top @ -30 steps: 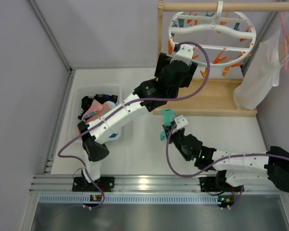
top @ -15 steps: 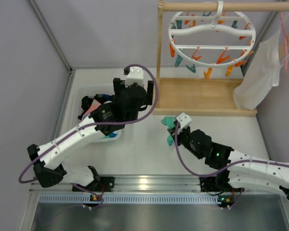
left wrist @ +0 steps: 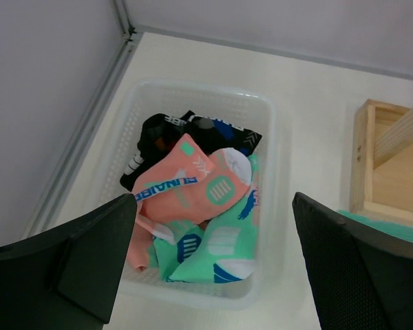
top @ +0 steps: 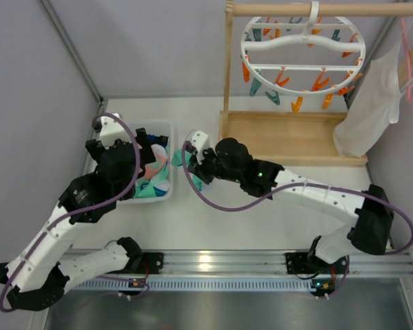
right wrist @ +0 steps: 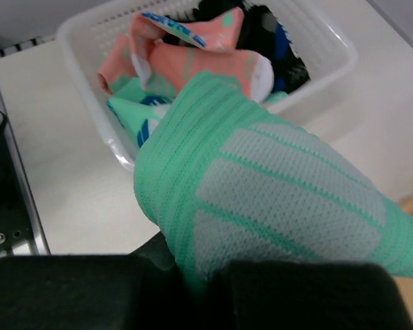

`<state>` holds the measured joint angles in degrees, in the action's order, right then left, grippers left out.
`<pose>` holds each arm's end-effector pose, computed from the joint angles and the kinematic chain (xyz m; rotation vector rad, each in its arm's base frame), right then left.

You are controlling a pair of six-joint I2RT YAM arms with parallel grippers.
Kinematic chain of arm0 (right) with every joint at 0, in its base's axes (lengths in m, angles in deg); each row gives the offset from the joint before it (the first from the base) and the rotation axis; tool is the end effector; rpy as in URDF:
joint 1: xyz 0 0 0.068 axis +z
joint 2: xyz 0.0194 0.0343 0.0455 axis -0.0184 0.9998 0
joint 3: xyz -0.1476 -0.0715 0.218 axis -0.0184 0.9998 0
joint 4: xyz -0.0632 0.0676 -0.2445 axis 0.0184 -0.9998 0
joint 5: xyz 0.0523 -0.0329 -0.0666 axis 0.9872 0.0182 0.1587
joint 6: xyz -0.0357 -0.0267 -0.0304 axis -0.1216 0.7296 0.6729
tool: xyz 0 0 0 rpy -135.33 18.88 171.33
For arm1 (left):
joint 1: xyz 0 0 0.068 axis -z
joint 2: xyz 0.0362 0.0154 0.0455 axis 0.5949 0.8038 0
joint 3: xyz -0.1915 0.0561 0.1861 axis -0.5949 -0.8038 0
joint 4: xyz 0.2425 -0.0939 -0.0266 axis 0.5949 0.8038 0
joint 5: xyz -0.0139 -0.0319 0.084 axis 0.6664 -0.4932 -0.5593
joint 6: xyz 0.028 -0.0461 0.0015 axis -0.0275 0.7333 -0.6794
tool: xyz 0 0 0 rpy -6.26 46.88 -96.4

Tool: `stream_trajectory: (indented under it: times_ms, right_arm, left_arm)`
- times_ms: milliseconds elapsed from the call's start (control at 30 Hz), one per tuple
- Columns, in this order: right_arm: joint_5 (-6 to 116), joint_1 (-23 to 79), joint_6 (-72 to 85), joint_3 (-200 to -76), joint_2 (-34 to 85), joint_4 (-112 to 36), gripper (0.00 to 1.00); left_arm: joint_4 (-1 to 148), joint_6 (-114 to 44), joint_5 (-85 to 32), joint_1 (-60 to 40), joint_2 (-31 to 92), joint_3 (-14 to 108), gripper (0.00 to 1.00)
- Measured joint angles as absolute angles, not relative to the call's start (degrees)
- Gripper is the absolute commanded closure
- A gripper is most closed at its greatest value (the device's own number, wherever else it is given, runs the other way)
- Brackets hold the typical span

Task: Remove the socks clipped to the hanger

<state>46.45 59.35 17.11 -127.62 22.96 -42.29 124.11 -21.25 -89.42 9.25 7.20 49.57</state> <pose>0.1603 0.2816 0.3394 -1.0263 1.6573 0.6592 0.1225 -0.0844 0.4298 -0.2382 1.8115 0.0982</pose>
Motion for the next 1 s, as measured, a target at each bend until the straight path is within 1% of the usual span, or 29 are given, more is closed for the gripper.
stream_trajectory:
  times_ms: [233,333,500,567,667,800,867,1000]
  right_arm:
    - [58.21,59.19,16.74,-148.34,44.8,-43.28,0.99]
    - [61.4,59.19,15.01,-160.87,56.03,-44.3,0.98]
    - [61.99,59.28,12.08,-184.3,75.64,-46.45,0.96]
    - [60.22,59.3,11.41,-189.67,81.52,-45.97,0.98]
    - [56.73,59.3,10.73,-192.65,88.4,-44.87,1.0]
    - [52.68,59.3,10.42,-197.28,96.57,-44.76,1.0]
    - [51.98,59.35,10.25,-197.67,98.32,-43.95,1.0]
    - [51.09,59.54,9.79,-196.71,97.89,-41.22,0.99]
  left_arm:
    - [126.08,-20.07,-95.87,9.23,-0.67,49.97,0.02]
    - [126.23,-18.95,-97.77,9.25,-4.78,49.97,0.02]
    - [126.47,-17.95,-100.04,9.19,-8.08,50.01,0.02]
    - [126.45,-17.55,-100.04,9.19,-7.77,49.51,0.02]
    - [126.71,-17.05,-99.93,9.19,-7.49,48.35,0.02]
    - [126.95,-16.26,-99.78,9.19,-7.18,47.02,0.02]
    - [126.97,-16.02,-99.73,9.19,-7.16,46.41,0.02]
    - [126.99,-15.78,-99.71,9.19,-7.18,45.77,0.02]
